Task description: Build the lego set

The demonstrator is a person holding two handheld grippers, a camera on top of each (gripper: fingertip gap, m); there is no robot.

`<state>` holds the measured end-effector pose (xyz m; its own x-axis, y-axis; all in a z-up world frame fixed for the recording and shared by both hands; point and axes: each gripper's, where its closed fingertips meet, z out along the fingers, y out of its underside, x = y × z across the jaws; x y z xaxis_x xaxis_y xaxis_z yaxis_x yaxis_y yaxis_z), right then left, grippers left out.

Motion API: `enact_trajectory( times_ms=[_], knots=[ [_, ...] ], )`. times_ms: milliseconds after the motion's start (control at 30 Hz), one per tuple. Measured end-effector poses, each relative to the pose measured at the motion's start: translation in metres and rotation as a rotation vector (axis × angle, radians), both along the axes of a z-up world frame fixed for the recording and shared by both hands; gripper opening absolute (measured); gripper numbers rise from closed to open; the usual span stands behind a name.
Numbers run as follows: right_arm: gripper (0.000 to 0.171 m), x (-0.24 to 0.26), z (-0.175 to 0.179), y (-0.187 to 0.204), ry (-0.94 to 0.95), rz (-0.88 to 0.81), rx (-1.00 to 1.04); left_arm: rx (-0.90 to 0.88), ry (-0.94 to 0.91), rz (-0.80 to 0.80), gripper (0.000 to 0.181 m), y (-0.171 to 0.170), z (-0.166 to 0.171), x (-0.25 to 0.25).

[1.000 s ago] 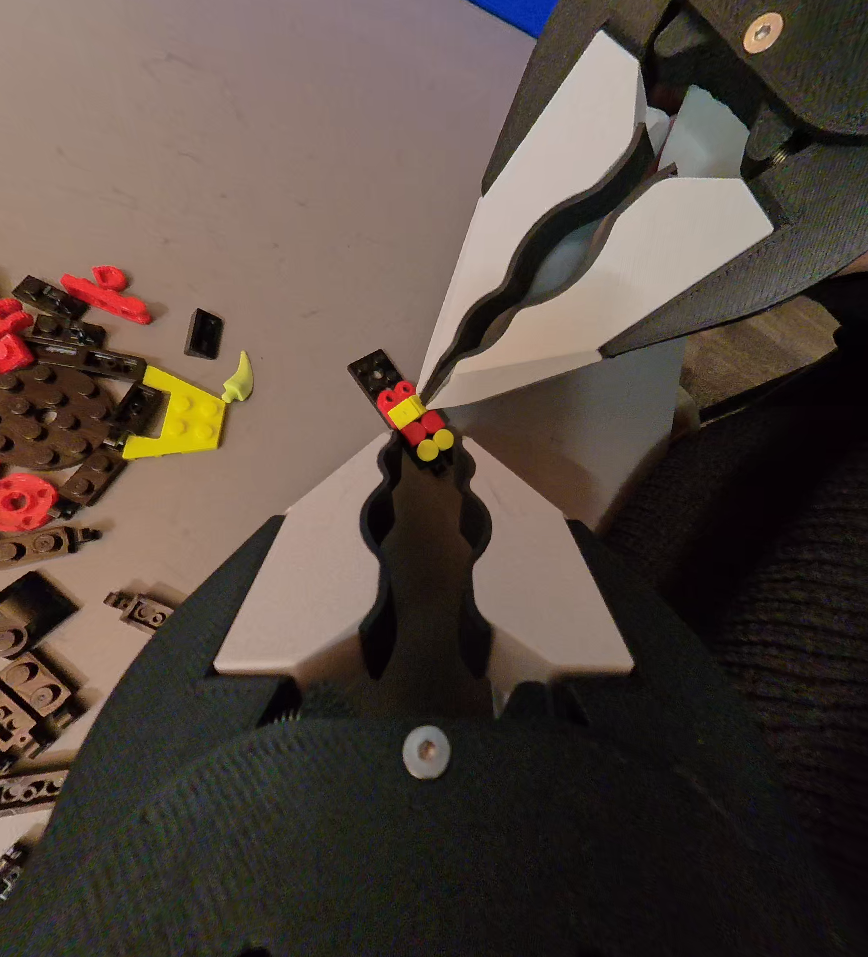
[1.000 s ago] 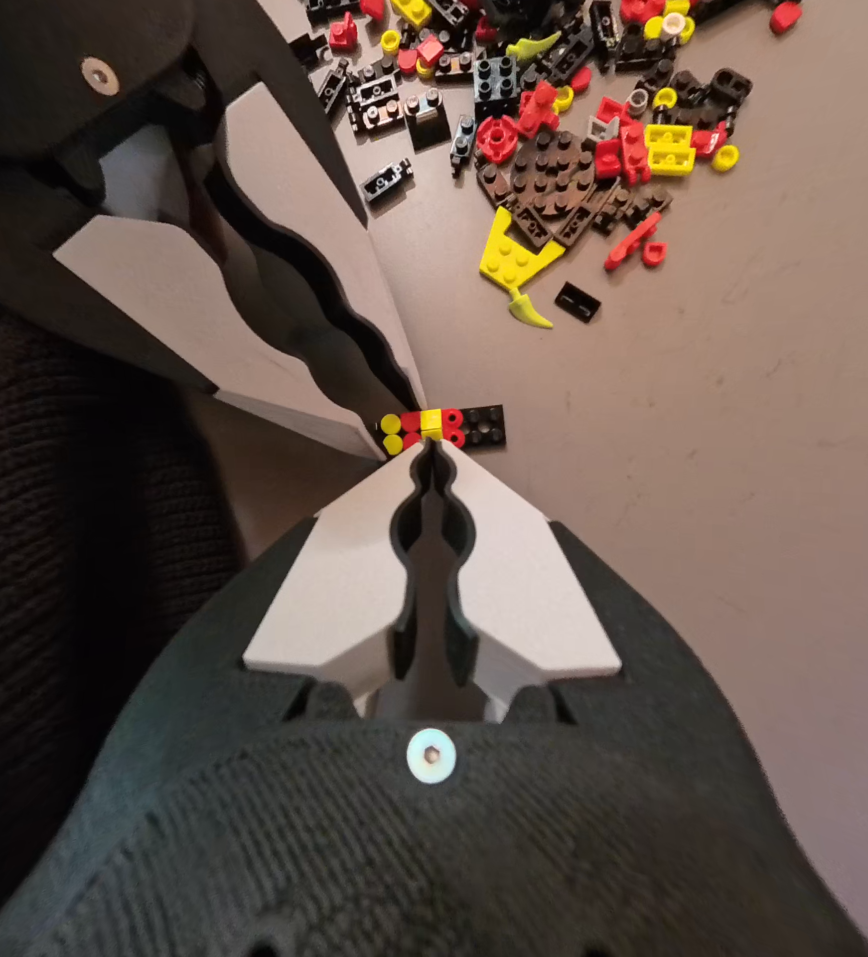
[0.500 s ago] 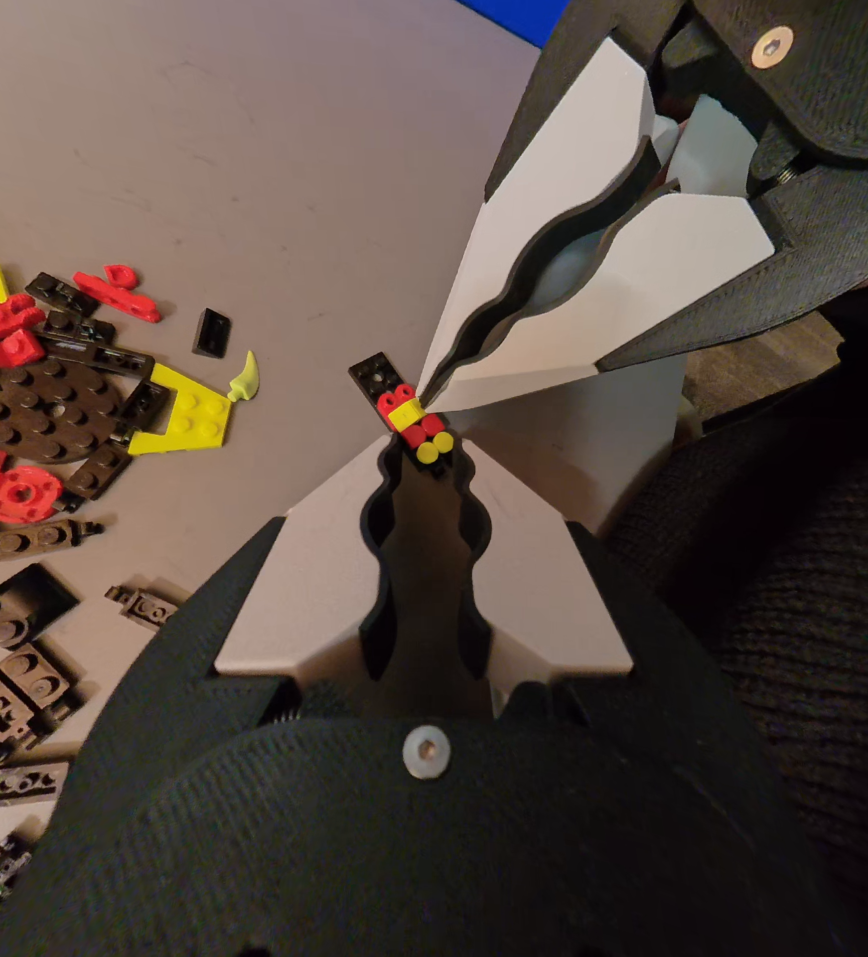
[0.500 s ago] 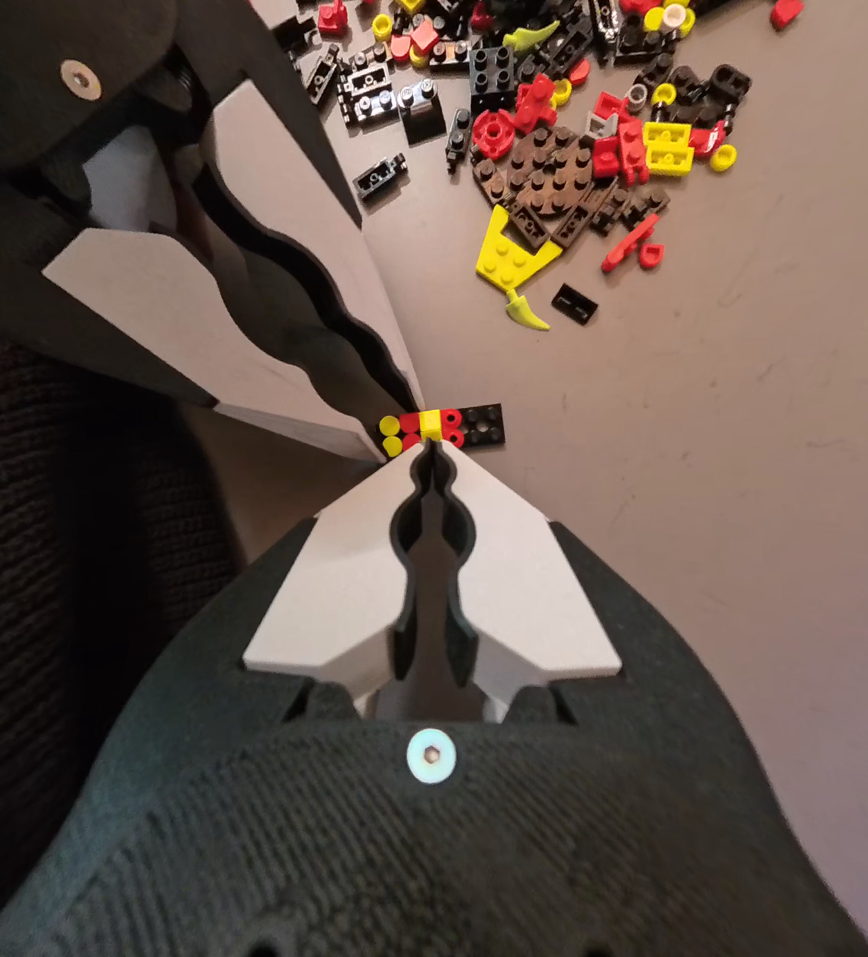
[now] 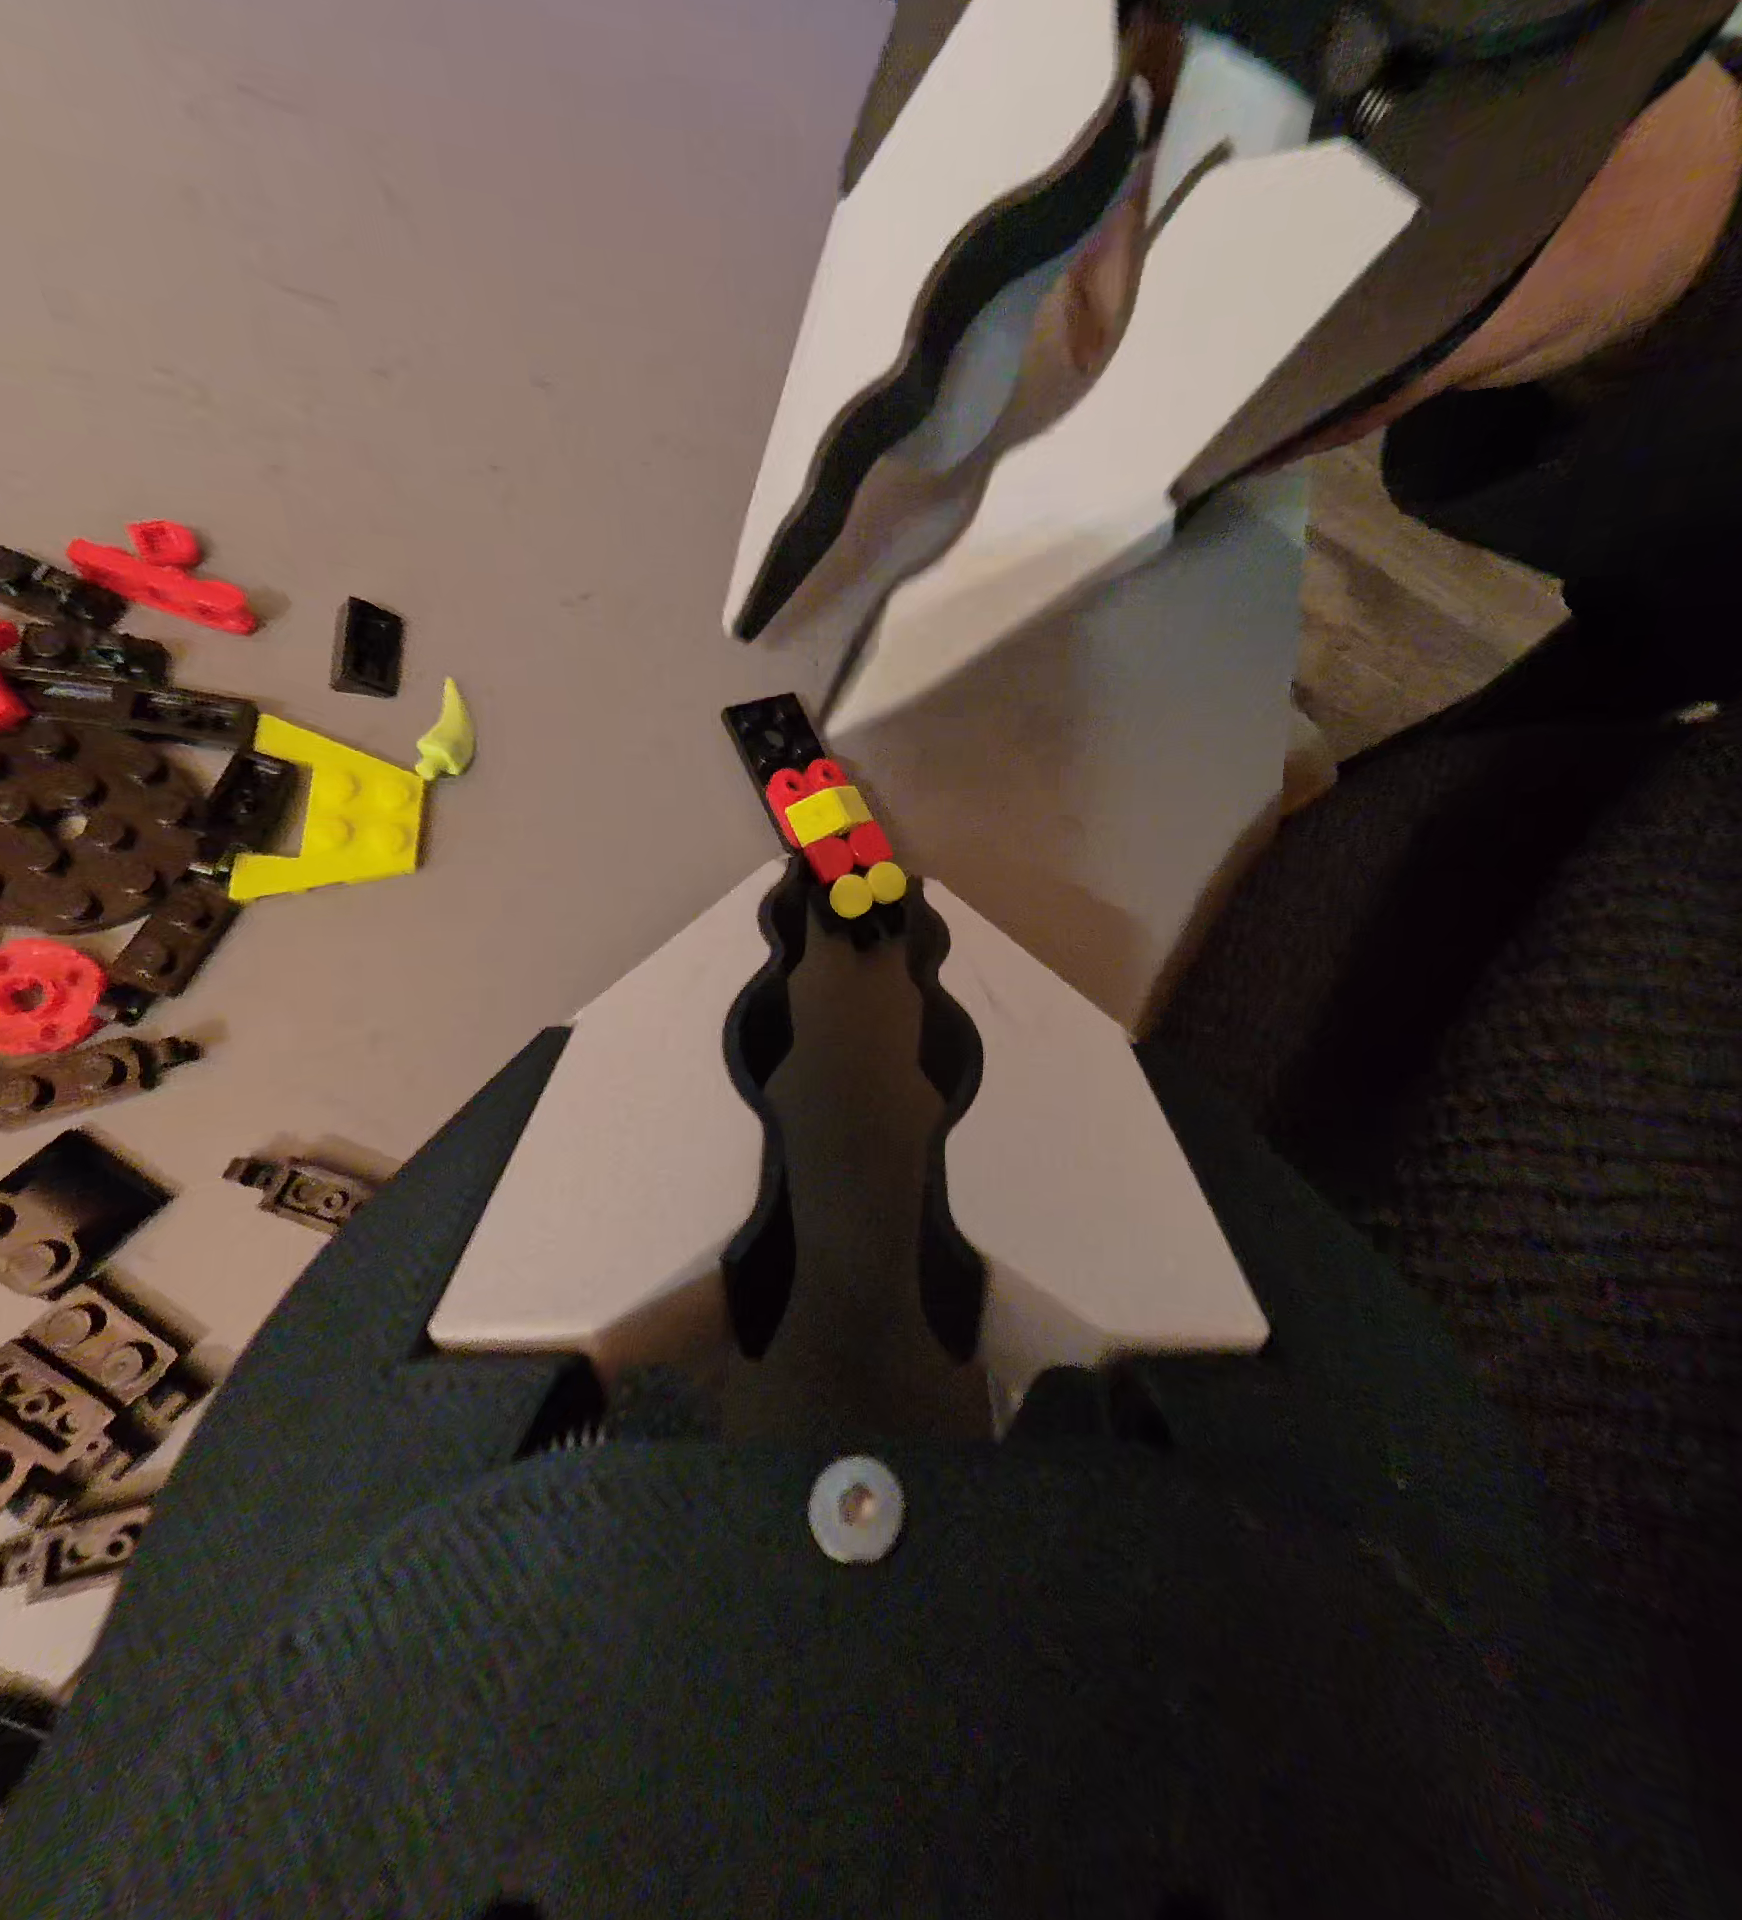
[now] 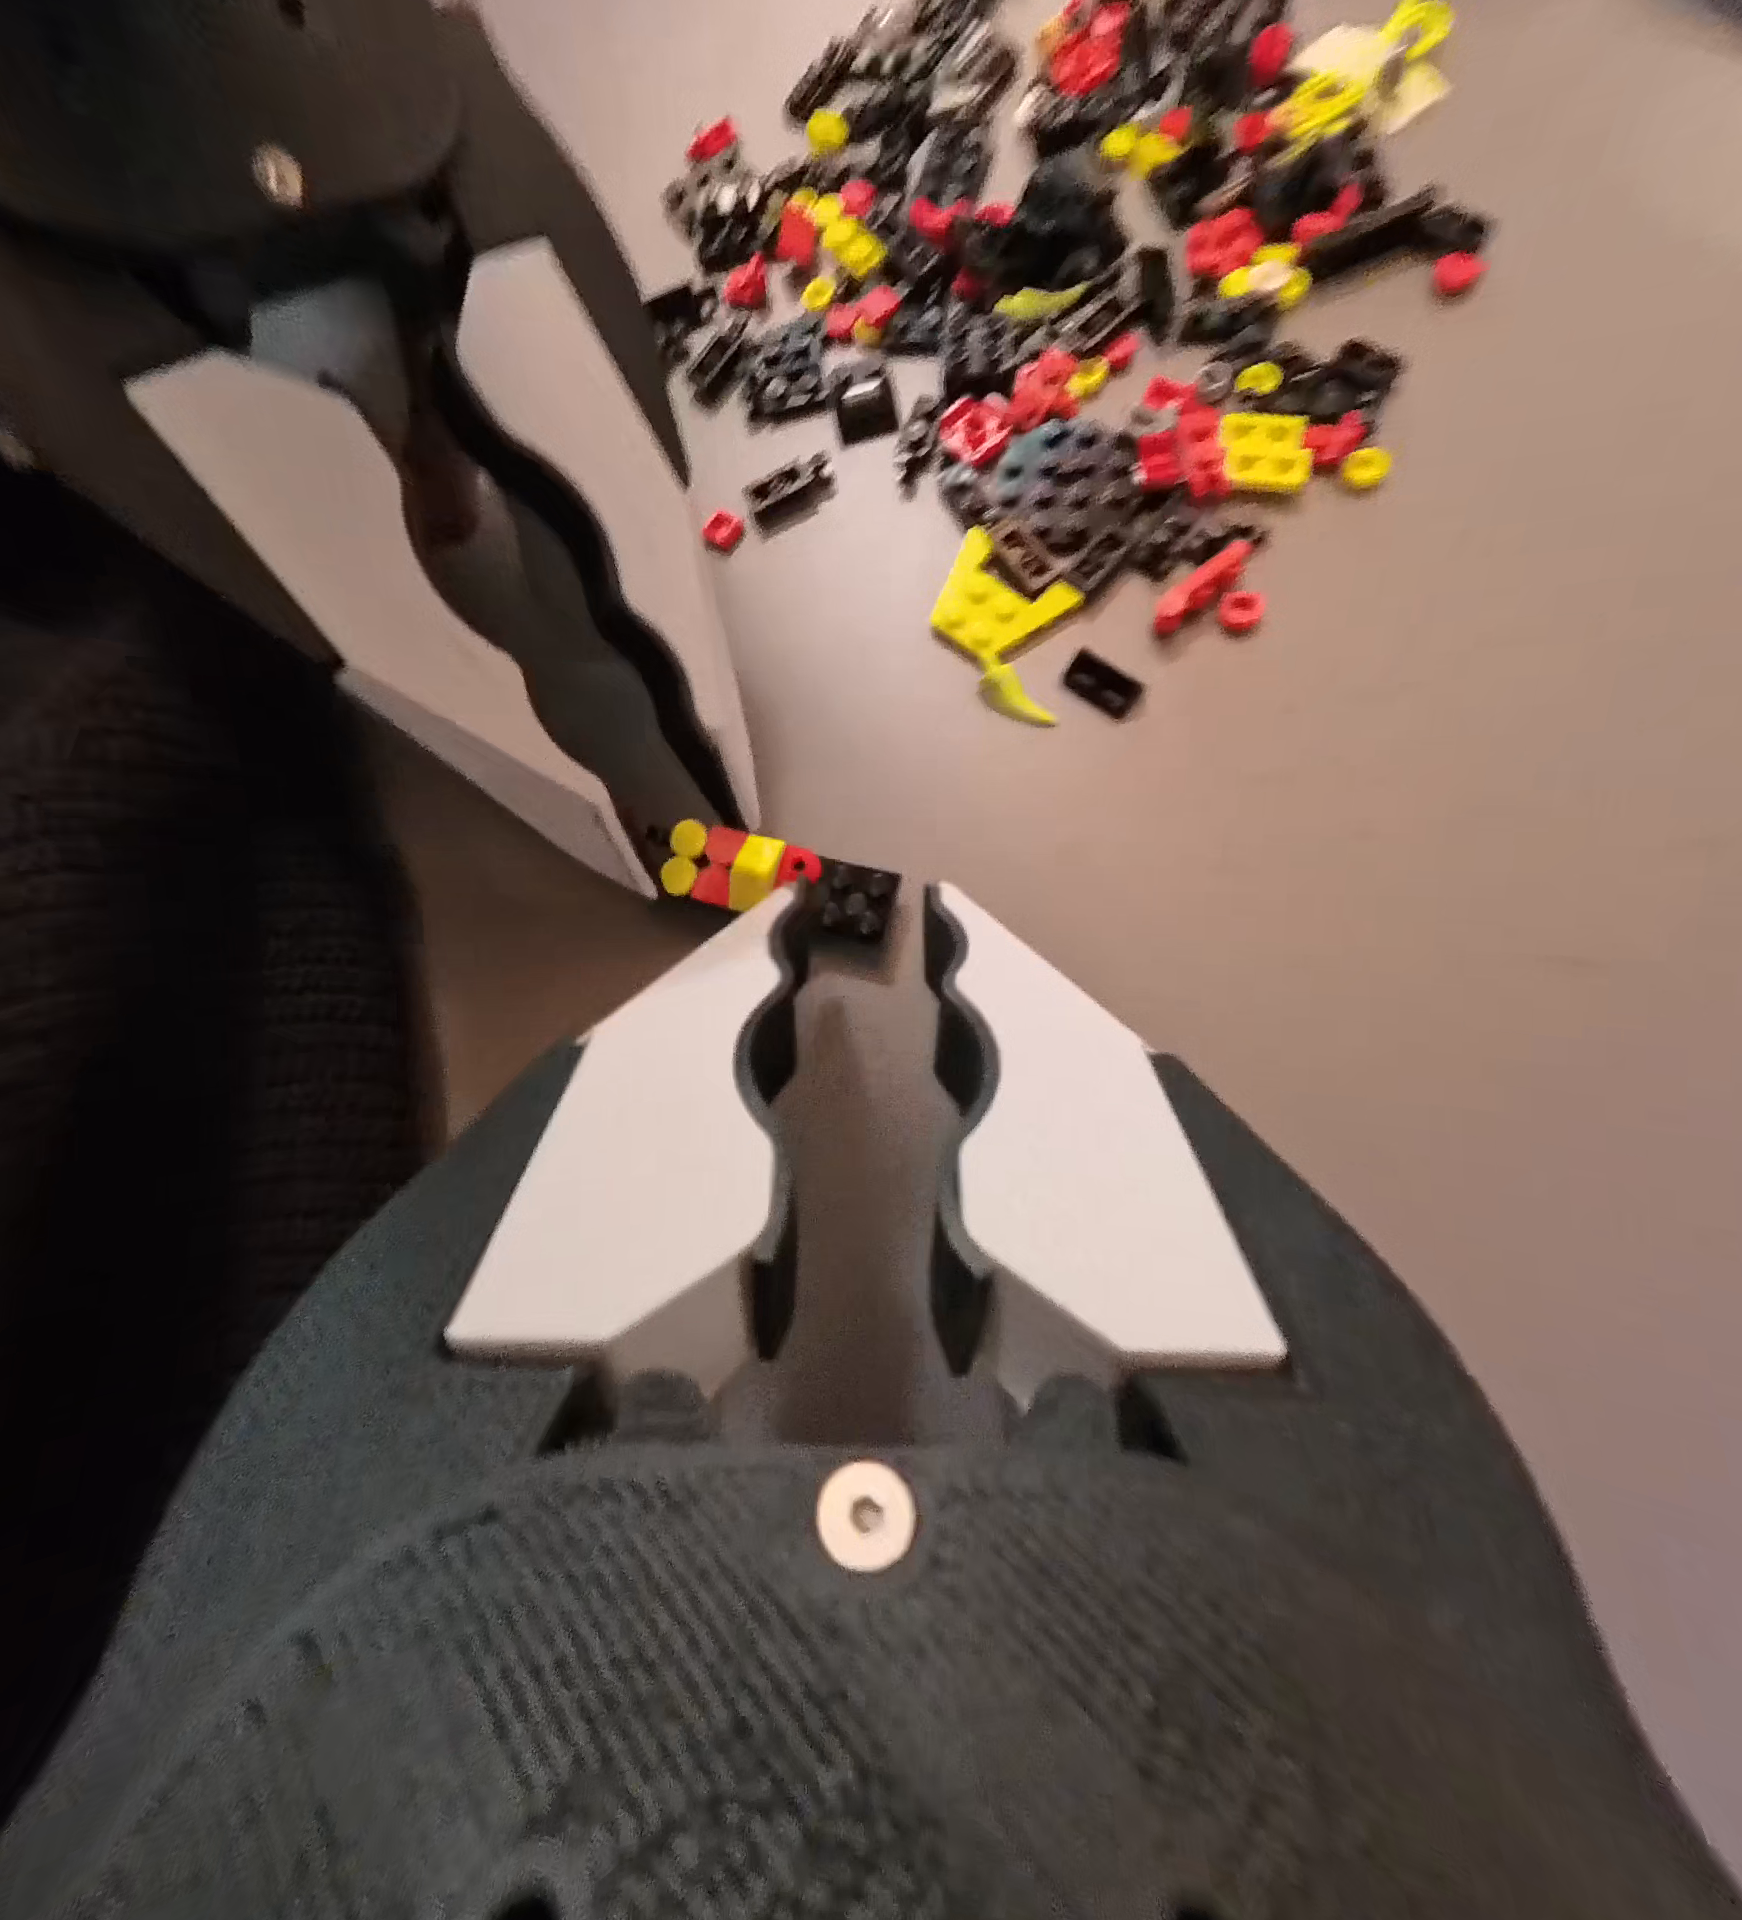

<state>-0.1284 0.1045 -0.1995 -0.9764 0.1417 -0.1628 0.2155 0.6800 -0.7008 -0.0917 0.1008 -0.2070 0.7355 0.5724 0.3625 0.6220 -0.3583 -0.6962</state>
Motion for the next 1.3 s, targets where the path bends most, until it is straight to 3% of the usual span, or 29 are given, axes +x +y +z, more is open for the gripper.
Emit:
enact_trajectory(
  times_ms=[33,200,467,667,800,967,1100,1300],
  knots=[
    [0.024,0.005,-0.006,-0.001,0.016,0.036,0.025,-0.008,0.006,-0.01,0.017,-0.001,0.0,0.001],
    [0.028,0.019,-0.014,-0.005,0.039,0.125,0.045,-0.03,0.031,-0.05,0.013,-0.008,0.0,0.006],
    [0.027,0.032,-0.01,-0.005,-0.062,0.151,0.025,-0.066,0.038,-0.016,0.026,-0.016,-0.002,0.001],
    [0.032,0.034,-0.001,-0.017,0.031,0.208,-0.024,-0.063,0.033,-0.04,0.027,-0.014,-0.003,0.005],
    [0.023,0.04,0.001,-0.024,0.083,0.298,-0.03,-0.061,0.024,-0.039,0.025,-0.015,-0.004,0.004],
    [0.026,0.044,-0.004,-0.021,0.084,0.351,-0.019,-0.068,0.03,-0.05,0.025,-0.015,-0.004,0.006],
    [0.016,0.042,-0.01,-0.019,0.131,0.347,0.007,-0.082,0.067,0.002,0.023,-0.021,-0.001,-0.004],
    [0.016,0.042,-0.009,-0.017,0.073,0.317,0.004,-0.078,0.072,0.031,0.023,-0.028,0.0,-0.009]
  ],
)
